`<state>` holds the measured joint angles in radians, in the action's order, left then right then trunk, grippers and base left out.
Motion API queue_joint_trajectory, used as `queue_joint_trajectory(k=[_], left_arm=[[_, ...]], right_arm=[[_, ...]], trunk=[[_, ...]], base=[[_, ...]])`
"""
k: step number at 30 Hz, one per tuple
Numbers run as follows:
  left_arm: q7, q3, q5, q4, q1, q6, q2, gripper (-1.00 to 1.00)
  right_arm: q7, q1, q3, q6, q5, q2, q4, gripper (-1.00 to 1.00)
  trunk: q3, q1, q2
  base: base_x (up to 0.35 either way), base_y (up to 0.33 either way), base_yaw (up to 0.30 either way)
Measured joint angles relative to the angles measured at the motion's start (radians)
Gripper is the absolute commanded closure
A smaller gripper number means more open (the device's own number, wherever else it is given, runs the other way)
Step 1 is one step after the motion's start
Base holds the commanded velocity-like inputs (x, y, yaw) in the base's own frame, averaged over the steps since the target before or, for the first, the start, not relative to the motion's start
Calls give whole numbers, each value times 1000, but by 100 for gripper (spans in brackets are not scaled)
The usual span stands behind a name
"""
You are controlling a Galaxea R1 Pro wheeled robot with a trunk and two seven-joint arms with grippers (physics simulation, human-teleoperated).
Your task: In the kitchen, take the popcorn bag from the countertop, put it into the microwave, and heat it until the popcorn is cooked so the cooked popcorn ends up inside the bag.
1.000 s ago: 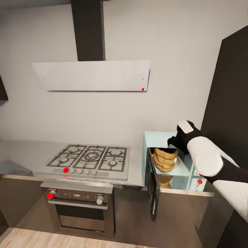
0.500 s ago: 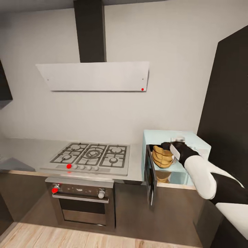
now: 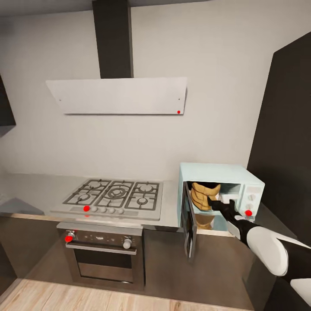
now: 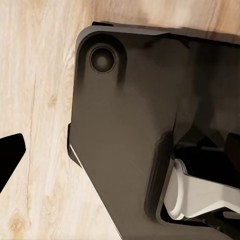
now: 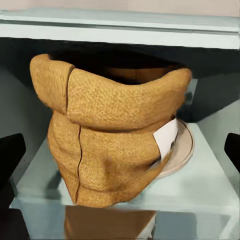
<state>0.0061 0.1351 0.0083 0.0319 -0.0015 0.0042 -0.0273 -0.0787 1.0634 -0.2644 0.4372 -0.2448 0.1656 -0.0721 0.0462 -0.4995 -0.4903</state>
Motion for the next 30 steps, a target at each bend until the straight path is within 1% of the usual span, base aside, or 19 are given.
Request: queue_joint_trajectory(k=[3,5,6,8,11,12,14,21,25,27,28,30], left_arm=[[0,0,0,0,0,0,0,-100],[0,0,0,0,0,0,0,-100],[0,0,0,0,0,0,0,-100],[0,0,0,0,0,0,0,-100],[0,0,0,0,0,0,0,-100],[0,0,0,0,0,0,0,-100],[0,0,0,0,0,0,0,-100],[0,0,0,0,0,0,0,-100],[0,0,0,0,0,1,0,-100],[0,0,0,0,0,1,0,-100],[1,0,0,0,0,0,0,-100],[1,0,0,0,0,0,0,-100]], right_arm=[[-16,-31,0,34,0,17,0,-100],[-20,-47,0,64,0,22,-1,-100],[-21,-63,0,92,-1,24,-1,-100],[-31,-73,0,112,-2,25,-1,-100],[-147,-78,0,129,-1,25,-1,-100],[-207,-79,0,132,1,25,-1,-100],[-226,-80,-1,134,2,25,-1,-100],[-236,-80,-2,140,4,25,-1,-100],[-232,-80,-2,177,5,25,-1,-100],[-214,-81,-2,184,5,25,-1,-100],[-179,-81,-3,187,6,25,-1,-100],[-150,-81,-3,188,5,25,-1,-100]], trunk=[[0,0,0],[0,0,0],[0,0,0],[0,0,0],[0,0,0],[0,0,0],[0,0,0],[0,0,0],[0,0,0],[0,0,0],[0,0,0],[0,1,0]], base=[[0,0,0],[0,0,0],[0,0,0],[0,0,0],[0,0,0],[0,0,0],[0,0,0],[0,0,0],[0,0,0],[85,0,0],[226,0,0],[290,0,0]])
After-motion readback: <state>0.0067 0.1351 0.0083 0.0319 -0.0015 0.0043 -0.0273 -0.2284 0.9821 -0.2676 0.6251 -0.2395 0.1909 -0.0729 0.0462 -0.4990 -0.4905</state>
